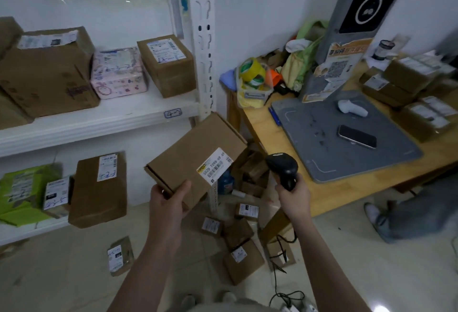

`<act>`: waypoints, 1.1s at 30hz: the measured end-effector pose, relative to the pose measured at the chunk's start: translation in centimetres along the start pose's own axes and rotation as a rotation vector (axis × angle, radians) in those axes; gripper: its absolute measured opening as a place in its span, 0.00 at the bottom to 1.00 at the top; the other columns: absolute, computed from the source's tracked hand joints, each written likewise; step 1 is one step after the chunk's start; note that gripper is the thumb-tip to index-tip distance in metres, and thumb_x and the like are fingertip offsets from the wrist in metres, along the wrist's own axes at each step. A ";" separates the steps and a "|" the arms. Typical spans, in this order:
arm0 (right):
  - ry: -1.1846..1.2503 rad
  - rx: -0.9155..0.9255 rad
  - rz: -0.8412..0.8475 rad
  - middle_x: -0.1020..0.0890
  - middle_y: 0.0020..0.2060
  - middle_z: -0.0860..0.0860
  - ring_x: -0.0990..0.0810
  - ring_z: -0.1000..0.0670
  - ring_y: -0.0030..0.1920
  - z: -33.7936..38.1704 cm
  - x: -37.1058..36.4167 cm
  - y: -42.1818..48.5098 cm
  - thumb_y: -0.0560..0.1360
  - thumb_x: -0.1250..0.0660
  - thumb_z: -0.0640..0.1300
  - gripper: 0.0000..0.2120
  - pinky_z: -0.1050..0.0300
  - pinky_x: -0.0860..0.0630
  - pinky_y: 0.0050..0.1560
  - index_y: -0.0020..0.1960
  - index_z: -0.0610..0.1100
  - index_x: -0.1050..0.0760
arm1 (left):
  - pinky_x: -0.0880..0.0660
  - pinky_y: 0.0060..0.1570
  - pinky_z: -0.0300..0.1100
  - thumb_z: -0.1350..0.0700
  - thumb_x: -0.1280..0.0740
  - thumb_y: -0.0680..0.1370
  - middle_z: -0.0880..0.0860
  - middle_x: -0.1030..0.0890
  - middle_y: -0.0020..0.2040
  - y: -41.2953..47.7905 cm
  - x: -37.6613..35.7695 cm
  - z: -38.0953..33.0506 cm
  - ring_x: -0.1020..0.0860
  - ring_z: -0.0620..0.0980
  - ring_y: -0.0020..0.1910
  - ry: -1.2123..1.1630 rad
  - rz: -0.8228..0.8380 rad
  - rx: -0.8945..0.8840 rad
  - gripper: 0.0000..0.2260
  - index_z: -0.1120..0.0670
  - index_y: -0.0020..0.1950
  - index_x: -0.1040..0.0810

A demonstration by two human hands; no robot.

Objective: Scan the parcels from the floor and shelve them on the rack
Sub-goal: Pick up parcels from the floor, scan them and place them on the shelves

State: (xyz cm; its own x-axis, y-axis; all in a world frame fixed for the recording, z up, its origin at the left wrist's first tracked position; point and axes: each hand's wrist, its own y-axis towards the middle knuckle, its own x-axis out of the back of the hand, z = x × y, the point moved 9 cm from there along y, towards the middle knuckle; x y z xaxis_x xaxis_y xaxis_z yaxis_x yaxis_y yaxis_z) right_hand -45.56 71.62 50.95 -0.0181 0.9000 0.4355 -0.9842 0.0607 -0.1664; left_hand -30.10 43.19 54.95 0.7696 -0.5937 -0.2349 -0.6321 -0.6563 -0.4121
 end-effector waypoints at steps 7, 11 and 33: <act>-0.273 -0.132 -0.059 0.18 0.45 0.42 0.19 0.40 0.46 -6.4 3.9 9.6 0.75 0.32 0.39 0.14 0.50 0.24 0.42 0.61 0.42 0.24 | 0.22 0.50 0.55 0.64 0.33 0.80 0.56 0.18 0.56 -0.7 -4.3 4.4 0.20 0.57 0.55 -0.126 0.042 0.250 0.12 0.55 0.62 0.25; -0.355 -0.253 -0.027 0.18 0.51 0.42 0.19 0.41 0.50 -9.3 4.3 13.5 0.76 0.34 0.38 0.18 0.46 0.20 0.47 0.66 0.45 0.26 | 0.18 0.46 0.55 0.64 0.33 0.79 0.57 0.18 0.58 0.1 -4.5 5.1 0.19 0.57 0.55 -0.138 0.012 0.261 0.11 0.56 0.61 0.24; -0.647 -0.321 -0.088 0.33 0.68 0.37 0.39 0.35 0.70 -11.5 1.1 15.9 0.74 0.33 0.44 0.26 0.39 0.37 0.68 0.68 0.37 0.36 | 0.16 0.38 0.49 0.65 0.33 0.79 0.54 0.17 0.53 2.9 -3.5 4.9 0.19 0.55 0.53 -0.150 -0.156 0.191 0.09 0.52 0.54 0.24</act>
State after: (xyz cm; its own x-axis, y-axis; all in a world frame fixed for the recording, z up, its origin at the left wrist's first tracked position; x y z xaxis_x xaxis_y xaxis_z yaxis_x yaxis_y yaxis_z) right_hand -59.19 78.53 38.60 -0.1394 0.4566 0.8787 -0.8885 0.3341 -0.3145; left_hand -34.14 45.66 50.29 0.8700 -0.4077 -0.2773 -0.4874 -0.6262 -0.6086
